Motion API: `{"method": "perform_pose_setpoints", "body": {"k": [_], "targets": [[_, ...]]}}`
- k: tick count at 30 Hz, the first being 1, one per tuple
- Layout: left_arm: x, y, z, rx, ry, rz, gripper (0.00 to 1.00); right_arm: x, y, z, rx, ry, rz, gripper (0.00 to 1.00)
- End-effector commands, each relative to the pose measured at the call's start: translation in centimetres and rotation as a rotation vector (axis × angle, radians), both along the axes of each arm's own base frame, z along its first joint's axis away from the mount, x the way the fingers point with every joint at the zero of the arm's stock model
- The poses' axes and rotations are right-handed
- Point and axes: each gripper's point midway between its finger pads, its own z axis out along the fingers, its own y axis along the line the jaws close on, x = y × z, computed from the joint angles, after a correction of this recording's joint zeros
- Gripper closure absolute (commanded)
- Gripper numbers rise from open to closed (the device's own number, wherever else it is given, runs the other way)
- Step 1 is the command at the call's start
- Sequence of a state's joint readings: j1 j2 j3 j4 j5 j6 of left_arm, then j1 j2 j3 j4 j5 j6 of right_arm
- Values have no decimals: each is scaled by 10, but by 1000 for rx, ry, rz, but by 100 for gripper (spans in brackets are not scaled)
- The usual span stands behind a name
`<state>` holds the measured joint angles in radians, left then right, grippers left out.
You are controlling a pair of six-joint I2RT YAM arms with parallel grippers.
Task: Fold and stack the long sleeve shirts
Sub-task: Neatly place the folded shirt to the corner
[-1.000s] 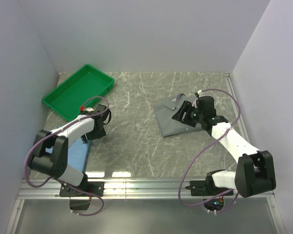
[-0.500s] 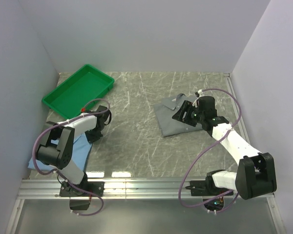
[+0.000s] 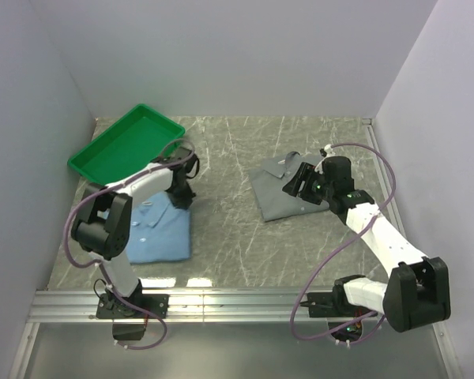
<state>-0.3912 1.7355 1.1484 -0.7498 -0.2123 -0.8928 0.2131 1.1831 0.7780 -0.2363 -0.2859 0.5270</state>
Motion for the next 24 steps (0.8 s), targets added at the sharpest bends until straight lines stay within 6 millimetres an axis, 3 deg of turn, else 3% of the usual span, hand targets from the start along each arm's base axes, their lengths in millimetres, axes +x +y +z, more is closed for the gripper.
{"method": "perform_pose_setpoints", "body": {"k": [1, 3, 4, 5, 7, 8, 10, 12, 16, 18, 21, 24], "targets": [[42, -77, 32, -243, -102, -17, 91, 7, -7, 26, -18, -81, -28, 31], [55, -106, 28, -298, -96, -26, 86, 8, -11, 26, -28, -84, -47, 32], [73, -121, 44, -330, -139, -35, 85, 7, -12, 25, -35, -79, -50, 32], [77, -131, 30, -320, -113, -39, 83, 8, -15, 26, -45, -79, -61, 32], [99, -148, 41, -340, -150, -48, 75, 7, -15, 25, -52, -72, -60, 32], [100, -153, 28, -334, -122, -49, 71, 7, -16, 27, -54, -74, -63, 32], [109, -161, 31, -350, -131, -54, 56, 7, -19, 29, -72, -74, -69, 31], [111, -166, 38, -372, -147, -59, 42, 10, -28, 34, -112, -86, -105, 30], [106, -171, 76, -421, -232, -90, 24, 17, -50, 41, -206, -73, -197, 29], [103, -177, 92, -441, -263, -117, 21, 24, -62, 40, -251, -50, -252, 28], [97, -198, 119, -481, -323, -212, 21, 35, -99, 44, -314, 5, -405, 27], [86, -220, 122, -497, -327, -295, 20, 42, -124, 24, -285, 116, -499, 27]]}}
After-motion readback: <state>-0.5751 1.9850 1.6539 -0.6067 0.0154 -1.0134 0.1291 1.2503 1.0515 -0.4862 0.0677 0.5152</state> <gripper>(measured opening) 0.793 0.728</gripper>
